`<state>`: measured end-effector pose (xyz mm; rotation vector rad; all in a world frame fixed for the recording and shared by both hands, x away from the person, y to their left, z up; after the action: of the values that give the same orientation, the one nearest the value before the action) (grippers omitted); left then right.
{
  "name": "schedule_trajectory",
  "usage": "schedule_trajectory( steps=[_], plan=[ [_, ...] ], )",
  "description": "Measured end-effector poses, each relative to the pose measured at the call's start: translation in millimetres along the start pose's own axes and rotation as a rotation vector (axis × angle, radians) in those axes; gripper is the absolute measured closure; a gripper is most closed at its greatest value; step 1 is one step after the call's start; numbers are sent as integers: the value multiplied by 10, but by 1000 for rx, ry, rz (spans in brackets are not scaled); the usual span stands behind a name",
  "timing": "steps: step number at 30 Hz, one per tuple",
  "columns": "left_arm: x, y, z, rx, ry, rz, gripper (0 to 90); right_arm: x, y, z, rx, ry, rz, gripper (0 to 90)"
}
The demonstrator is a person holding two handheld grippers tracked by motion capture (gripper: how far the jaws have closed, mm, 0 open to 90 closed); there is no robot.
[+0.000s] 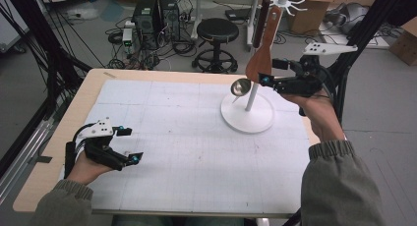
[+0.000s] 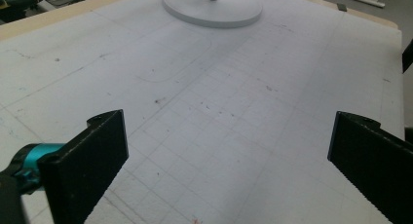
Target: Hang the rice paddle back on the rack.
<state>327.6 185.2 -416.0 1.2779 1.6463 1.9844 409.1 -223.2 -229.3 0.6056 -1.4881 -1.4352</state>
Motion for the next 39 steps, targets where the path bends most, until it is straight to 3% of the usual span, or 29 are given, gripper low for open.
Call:
schedule_trajectory(
  steps=[18, 23, 26, 39],
  plan=[
    [0, 2, 17, 12, 3, -1, 17, -160, -587, 159, -20, 22, 26, 107],
    [-5, -3, 15, 13, 5, 3, 17, -209, -724, 193, 2, 0, 32, 89],
    [-5, -1, 20, 14, 4, 1, 17, -249, -817, 206, 0, -15, 37, 15],
    [-4, -12, 47, 28, 11, 8, 17, -382, -1144, 314, -12, -9, 59, 8]
  ],
)
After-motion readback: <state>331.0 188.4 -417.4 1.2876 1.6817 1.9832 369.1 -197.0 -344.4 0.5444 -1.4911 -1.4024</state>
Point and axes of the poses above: each handheld gripper's, and its own axes: x roughly backward along the jaws, y roughly out of its top, z roughly to its left, the point moved 7 cm from there along -x, roughly forward along the jaws, and after that the axes turned 10 degrees about y, right-handed, at the moved point
